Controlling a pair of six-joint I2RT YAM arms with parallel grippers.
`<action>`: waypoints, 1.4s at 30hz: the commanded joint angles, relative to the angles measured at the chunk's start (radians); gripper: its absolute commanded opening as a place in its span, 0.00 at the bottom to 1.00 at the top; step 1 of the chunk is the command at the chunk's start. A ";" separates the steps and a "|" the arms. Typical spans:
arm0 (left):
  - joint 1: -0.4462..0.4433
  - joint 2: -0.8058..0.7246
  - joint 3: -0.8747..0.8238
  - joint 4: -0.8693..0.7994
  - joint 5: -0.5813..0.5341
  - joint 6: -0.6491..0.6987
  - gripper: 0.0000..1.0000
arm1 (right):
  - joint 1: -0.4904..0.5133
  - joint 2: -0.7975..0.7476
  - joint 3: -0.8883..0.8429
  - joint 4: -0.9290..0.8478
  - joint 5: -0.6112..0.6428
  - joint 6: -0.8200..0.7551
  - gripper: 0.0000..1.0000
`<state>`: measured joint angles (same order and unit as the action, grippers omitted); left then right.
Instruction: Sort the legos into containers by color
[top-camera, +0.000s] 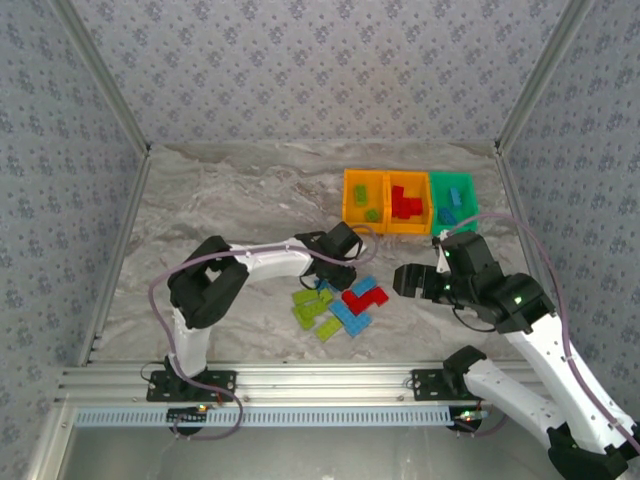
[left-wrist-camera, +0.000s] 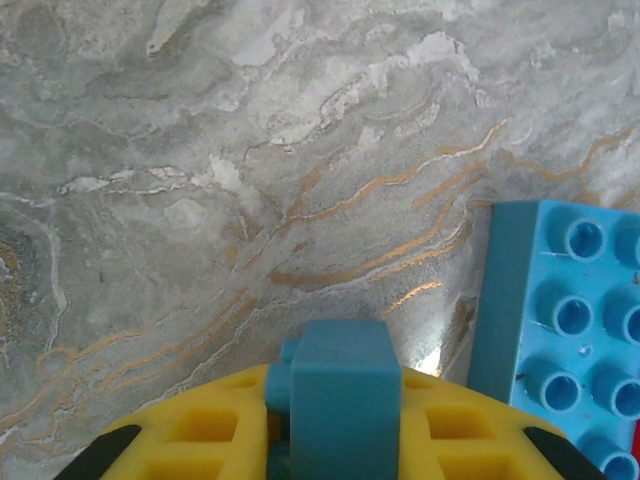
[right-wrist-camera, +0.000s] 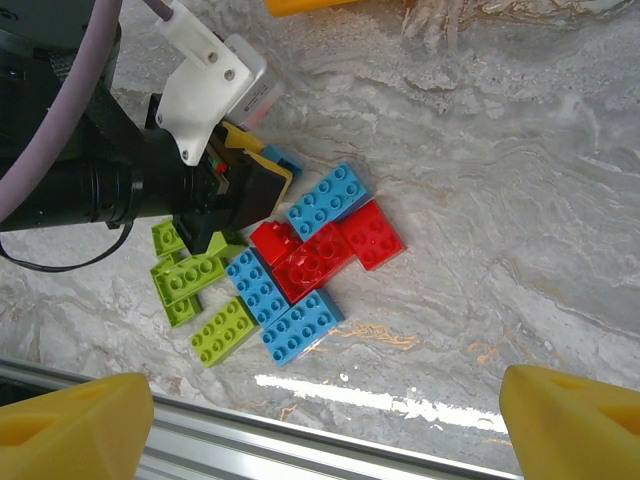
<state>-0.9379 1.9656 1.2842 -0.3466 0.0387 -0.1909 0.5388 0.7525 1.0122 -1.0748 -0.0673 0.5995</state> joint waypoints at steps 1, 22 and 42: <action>-0.002 -0.047 0.049 -0.013 0.037 0.022 0.23 | 0.010 -0.019 0.013 -0.024 0.025 0.022 0.92; -0.033 0.546 1.146 0.199 0.161 0.058 0.16 | 0.011 -0.163 0.031 -0.043 0.314 0.152 0.93; -0.010 0.999 1.583 0.547 0.009 -0.074 0.38 | 0.010 -0.197 -0.031 -0.054 0.291 0.156 0.93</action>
<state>-0.9554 2.9456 2.8193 0.1284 0.0685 -0.2325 0.5442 0.5648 0.9894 -1.0973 0.2173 0.7444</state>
